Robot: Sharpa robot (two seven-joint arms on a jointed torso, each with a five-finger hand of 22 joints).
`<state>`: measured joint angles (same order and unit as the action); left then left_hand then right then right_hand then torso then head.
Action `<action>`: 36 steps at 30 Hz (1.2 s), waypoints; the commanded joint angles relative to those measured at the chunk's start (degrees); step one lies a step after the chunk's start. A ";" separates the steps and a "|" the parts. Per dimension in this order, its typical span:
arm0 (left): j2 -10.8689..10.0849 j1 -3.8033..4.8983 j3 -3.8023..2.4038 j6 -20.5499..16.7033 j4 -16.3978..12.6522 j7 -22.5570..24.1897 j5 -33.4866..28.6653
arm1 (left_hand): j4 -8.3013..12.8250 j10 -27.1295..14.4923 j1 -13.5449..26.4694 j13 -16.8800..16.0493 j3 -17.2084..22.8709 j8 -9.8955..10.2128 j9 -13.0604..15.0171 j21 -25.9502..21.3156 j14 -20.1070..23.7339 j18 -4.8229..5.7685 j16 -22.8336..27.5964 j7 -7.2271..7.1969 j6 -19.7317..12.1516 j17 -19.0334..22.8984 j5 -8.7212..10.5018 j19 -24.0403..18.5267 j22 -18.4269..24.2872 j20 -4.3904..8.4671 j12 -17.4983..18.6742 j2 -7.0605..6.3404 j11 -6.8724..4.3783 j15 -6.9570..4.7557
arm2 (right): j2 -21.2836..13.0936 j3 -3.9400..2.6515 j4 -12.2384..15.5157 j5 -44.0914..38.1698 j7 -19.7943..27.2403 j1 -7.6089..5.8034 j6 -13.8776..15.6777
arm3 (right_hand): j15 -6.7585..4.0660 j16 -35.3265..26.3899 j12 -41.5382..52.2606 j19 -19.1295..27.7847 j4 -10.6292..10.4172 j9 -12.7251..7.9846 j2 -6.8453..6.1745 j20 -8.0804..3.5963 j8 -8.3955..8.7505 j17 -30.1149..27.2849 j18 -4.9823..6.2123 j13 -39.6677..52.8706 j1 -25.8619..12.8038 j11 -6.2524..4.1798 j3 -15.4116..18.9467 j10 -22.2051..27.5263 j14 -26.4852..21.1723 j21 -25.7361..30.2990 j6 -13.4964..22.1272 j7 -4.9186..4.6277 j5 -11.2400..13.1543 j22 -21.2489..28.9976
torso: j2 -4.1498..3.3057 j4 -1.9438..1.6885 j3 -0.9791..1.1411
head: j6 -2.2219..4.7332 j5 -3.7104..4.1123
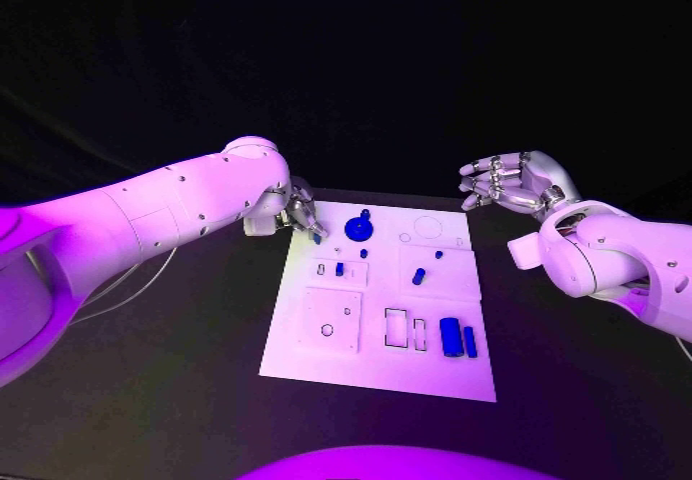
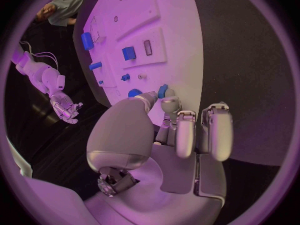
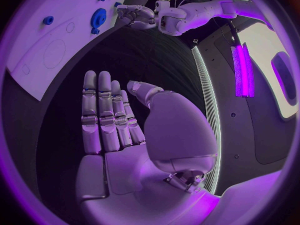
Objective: Assemble the parts on the task board
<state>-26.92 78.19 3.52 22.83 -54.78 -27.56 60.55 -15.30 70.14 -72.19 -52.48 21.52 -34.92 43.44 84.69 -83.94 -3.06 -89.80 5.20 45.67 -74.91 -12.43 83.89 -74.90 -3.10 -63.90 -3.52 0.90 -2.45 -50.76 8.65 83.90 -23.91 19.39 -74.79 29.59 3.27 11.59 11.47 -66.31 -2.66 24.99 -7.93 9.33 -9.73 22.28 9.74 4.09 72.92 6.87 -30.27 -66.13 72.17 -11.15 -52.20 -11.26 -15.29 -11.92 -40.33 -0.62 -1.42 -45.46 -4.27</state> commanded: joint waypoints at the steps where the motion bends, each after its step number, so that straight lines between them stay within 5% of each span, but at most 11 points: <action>1: 0.14 -0.03 0.05 0.23 0.05 1.05 -1.29 | 0.27 0.08 -1.05 -0.02 1.20 -0.36 0.19 0.24 -6.06 0.78 -0.20 -0.30 -0.02 -15.09 -0.36 0.83 -5.48 0.41 -0.16 0.30 -0.32 -0.43 | 0.04 -0.01 0.09 -0.53 0.08 0.03 -0.17 | 0.14 -0.29 -0.24 -0.07 0.23 0.01 0.06 -0.12 0.24 0.07 0.67 0.05 0.38 0.18 0.03 -0.38 -0.23 0.21 -0.01 -0.11 -0.38 0.09 | -0.03 -0.04 0.00 | -0.13 0.18; 5: 0.12 -0.03 0.09 -0.43 0.12 1.40 -2.10 | 2.55 -0.11 -4.21 0.24 4.92 -0.42 0.49 0.15 -6.06 0.73 -0.20 -0.53 -0.61 -15.09 -0.66 0.74 -5.34 0.57 0.13 1.10 -0.54 -0.71 | 0.04 -0.01 0.10 -0.53 0.07 0.03 -0.16 | 0.13 -0.30 -0.29 -0.09 0.33 0.01 0.07 -0.13 0.24 0.10 0.67 0.05 0.49 0.17 0.00 -0.41 -0.23 0.20 -0.02 -0.12 -0.42 0.10 | -0.05 -0.09 -0.04 | -0.07 0.08; 7: 0.09 -0.03 0.12 -0.81 0.12 1.58 -2.46 | 5.95 -0.17 -4.94 0.83 14.52 -1.26 1.79 0.04 -6.06 0.71 -0.20 0.73 -1.62 -15.09 -0.20 0.62 -5.22 0.37 0.74 -0.62 0.83 -0.11 | 0.04 -0.01 0.11 -0.53 0.07 0.03 -0.15 | 0.13 -0.31 -0.30 -0.09 0.35 0.01 0.07 -0.14 0.25 0.10 0.67 0.06 0.51 0.17 0.00 -0.42 -0.23 0.20 -0.02 -0.12 -0.42 0.10 | -0.02 -0.09 -0.04 | -0.23 0.13; 10: -0.21 -0.02 0.15 -1.78 -0.16 1.71 -3.63 | 7.44 0.15 -2.85 1.01 18.87 -1.96 2.69 0.04 -6.06 0.71 -0.20 0.49 -1.81 -15.09 -0.32 0.61 -5.25 0.04 0.66 -1.27 0.19 0.04 | 0.08 -0.01 0.07 -0.51 0.09 0.03 -0.12 | 0.14 -0.33 -0.33 -0.09 0.39 0.01 0.03 -0.14 0.26 0.11 0.66 0.06 0.54 0.19 0.01 -0.41 -0.26 0.20 0.00 -0.13 -0.43 0.10 | 0.01 -0.04 -0.03 | -0.34 -0.01; 17: -1.91 0.01 0.10 -3.49 -2.19 1.02 -10.07 | 8.75 0.61 -1.28 0.86 21.10 -2.66 3.41 0.04 -6.06 0.71 -0.20 0.40 -1.54 -15.09 -0.29 0.61 -5.29 0.07 0.42 -1.70 0.14 -0.01 | 0.07 -0.01 0.05 -0.32 0.15 0.03 -0.09 | 0.18 -0.38 -0.42 -0.05 0.38 0.00 -0.02 -0.12 0.29 0.12 0.62 0.06 0.50 0.24 0.06 -0.39 -0.33 0.22 0.05 -0.18 -0.43 0.13 | 0.04 -0.15 0.04 | -0.14 -0.19; 25: -6.06 0.09 -0.23 -7.10 -8.96 1.03 -14.20 | 9.56 1.20 -0.11 0.40 22.49 -3.22 3.92 0.10 -6.06 0.73 -0.20 0.26 -1.23 -15.09 -0.41 0.68 -5.42 0.15 -0.01 -2.02 0.02 -0.11 | -0.05 -0.01 -0.02 -0.14 0.32 0.03 0.02 | 0.22 -0.42 -0.49 -0.01 0.35 -0.01 -0.02 -0.09 0.32 0.14 0.60 0.06 0.44 0.28 0.09 -0.36 -0.39 0.25 0.08 -0.22 -0.43 0.16 | 0.04 -0.13 -0.05 | -0.17 0.04; 30: -8.68 0.15 -0.30 -8.35 -13.47 1.68 -11.99 | 10.36 1.52 0.41 0.08 23.64 -3.52 4.22 0.16 -6.06 0.75 -0.20 0.16 -1.16 -15.09 -0.53 0.74 -5.52 0.23 -0.29 -2.54 -0.10 -0.20 | -0.15 0.00 -0.05 -0.11 0.34 0.05 0.04 | 0.25 -0.45 -0.54 0.03 0.32 -0.02 -0.04 -0.08 0.34 0.15 0.59 0.06 0.39 0.30 0.12 -0.35 -0.43 0.27 0.10 -0.24 -0.43 0.18 | 0.08 -0.06 0.05 | -0.13 -0.13; 36: -10.62 -0.06 -0.24 -7.78 -16.92 2.67 -6.22 | 12.28 2.89 0.83 -1.86 25.44 -3.87 4.43 0.32 -6.06 0.82 -0.20 -0.12 -0.15 -15.09 -0.95 0.92 -5.83 0.44 -1.75 -4.39 -0.40 -0.44 | -0.29 0.00 -0.04 -0.09 0.36 0.14 0.07 | 0.28 -0.48 -0.60 0.06 0.27 -0.02 -0.05 -0.06 0.35 0.16 0.57 0.06 0.31 0.33 0.16 -0.33 -0.46 0.29 0.13 -0.26 -0.43 0.20 | 0.06 -0.18 -0.09 | -0.22 -0.38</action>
<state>-37.36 78.18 3.28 15.84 -71.06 -26.38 50.56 -13.36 72.82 -71.24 -54.15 36.54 -38.58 47.88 84.69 -83.95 -3.05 -89.79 5.35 44.90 -74.91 -13.06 83.94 -74.90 -2.86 -65.49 -7.22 0.52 -2.86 -51.03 8.65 83.81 -23.81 19.38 -74.71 29.80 3.49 11.35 11.18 -66.30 -2.67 24.98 -7.93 9.34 -9.73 22.37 9.74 4.08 72.92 7.06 -30.27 -66.33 71.95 -11.15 -52.20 -11.26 -15.52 -11.80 -40.29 -0.72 -1.45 -45.63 -4.53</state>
